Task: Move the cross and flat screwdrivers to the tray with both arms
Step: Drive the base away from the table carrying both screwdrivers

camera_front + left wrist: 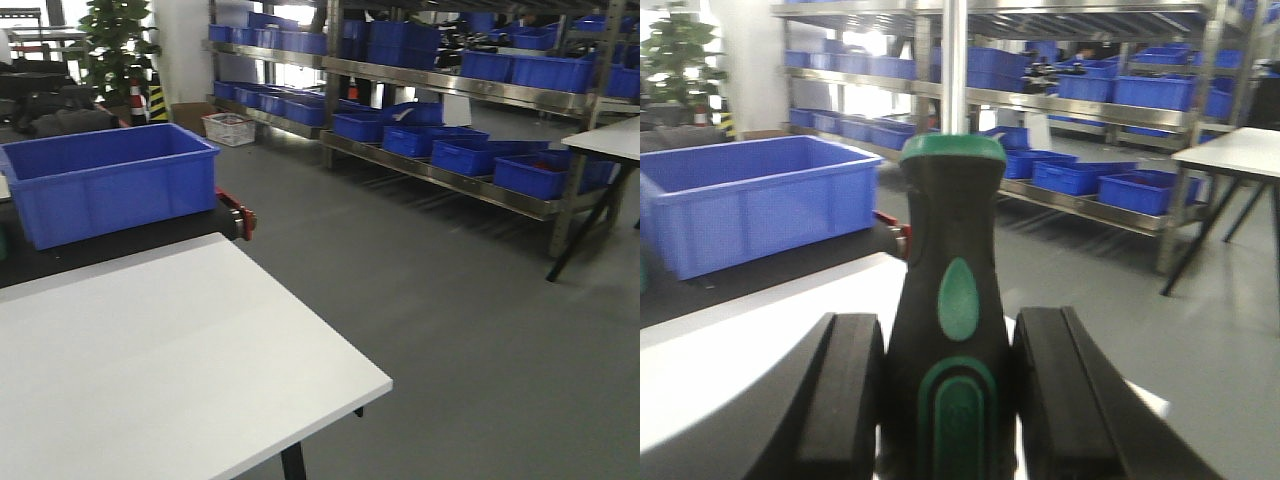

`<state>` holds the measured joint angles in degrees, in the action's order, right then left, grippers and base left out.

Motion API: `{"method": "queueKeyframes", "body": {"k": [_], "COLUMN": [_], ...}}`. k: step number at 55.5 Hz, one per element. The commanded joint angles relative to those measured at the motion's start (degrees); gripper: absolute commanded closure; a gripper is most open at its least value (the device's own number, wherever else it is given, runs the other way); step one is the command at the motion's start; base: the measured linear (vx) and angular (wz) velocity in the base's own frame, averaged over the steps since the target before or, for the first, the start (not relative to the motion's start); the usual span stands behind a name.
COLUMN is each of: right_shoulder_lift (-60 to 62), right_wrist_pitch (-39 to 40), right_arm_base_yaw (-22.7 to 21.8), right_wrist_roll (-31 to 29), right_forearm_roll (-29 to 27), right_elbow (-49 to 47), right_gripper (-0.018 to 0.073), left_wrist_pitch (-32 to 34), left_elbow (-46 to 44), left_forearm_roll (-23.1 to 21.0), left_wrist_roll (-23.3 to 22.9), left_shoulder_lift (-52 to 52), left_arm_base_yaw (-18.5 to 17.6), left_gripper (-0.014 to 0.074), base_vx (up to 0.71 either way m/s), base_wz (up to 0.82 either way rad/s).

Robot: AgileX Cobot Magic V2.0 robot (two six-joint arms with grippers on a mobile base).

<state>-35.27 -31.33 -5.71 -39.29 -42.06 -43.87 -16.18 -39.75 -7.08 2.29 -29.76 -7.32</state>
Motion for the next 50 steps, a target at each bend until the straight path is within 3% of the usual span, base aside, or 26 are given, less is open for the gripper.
{"method": "queueKeyframes", "body": {"k": [1,50], "right_shoulder_lift": [0.02,0.02], "right_wrist_pitch": [4.56,4.49], "right_arm_base_yaw": [-0.07,-0.07], "right_wrist_roll": [-0.29,-0.29], "right_forearm_roll": [-2.03,-2.03], "right_elbow": [-1.74,-1.74], "right_gripper": [0.0567,0.0567], "left_wrist_pitch": [5.55,5.55], "left_elbow": [-1.49,-1.49], "left_forearm_roll": [-0.68,-0.68], "left_wrist_roll": [-0.08,-0.08], "left_shoulder_lift": [-0.14,-0.14], "left_arm_base_yaw": [-0.24,-0.24], "left_gripper": [0.0596,0.0596], "base_vx": [-0.13,0.01], "base_wz": [-0.51,-0.5]}}
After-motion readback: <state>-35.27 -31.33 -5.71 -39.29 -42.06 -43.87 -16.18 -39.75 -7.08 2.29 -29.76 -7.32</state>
